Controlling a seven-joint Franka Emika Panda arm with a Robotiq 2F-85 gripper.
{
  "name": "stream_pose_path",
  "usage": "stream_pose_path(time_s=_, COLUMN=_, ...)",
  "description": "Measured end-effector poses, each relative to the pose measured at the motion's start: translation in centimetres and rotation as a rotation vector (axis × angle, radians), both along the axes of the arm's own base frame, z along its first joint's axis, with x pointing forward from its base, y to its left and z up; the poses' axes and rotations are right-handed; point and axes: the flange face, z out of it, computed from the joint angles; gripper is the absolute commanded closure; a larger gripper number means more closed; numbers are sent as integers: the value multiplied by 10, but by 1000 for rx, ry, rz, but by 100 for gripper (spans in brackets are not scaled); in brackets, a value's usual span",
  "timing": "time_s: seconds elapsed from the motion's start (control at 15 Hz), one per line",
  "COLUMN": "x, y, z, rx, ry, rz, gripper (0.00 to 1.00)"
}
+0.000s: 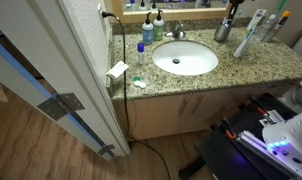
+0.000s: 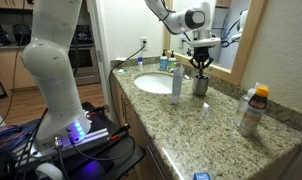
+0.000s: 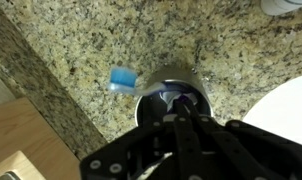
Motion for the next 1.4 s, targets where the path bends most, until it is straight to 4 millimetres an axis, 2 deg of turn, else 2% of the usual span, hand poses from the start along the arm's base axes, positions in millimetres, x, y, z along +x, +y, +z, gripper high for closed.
stream_pose_path(time_s=0.07, x=-2, y=-6, z=6, rx=-5, ry=-11, rz=-18, gripper=99)
stream_pose_path(time_s=0.2, x=-9, y=-19, z=31, rx=-19, ry=-49, rz=-57, gripper=99)
stream_pose_path(time_s=0.47, x=-37, y=-37, z=119, rx=-41, ry=-156, rz=-108, gripper=99)
stream_pose_path(time_s=0.73, x=-86, y=-55, z=204, rx=-48, ry=-226, rz=-160, gripper=99)
stream_pose_path(time_s=0.93, x=-132, y=-82, z=246, rx=-62, ry=-240, rz=-234, gripper=99)
stream_pose_path(time_s=1.07, x=-155, y=-102, z=250, rx=-82, ry=-198, rz=-279, gripper=99)
stream_pose_path(time_s=1.13, x=-161, y=-109, z=243, rx=-76, ry=-171, rz=-298, gripper=99)
stream_pose_path(time_s=1.27, x=-158, y=-118, z=210, rx=-38, ry=-104, rz=-336, gripper=99)
stream_pose_path(time_s=1.4, x=-142, y=-121, z=158, rx=29, ry=-29, rz=-389, gripper=99)
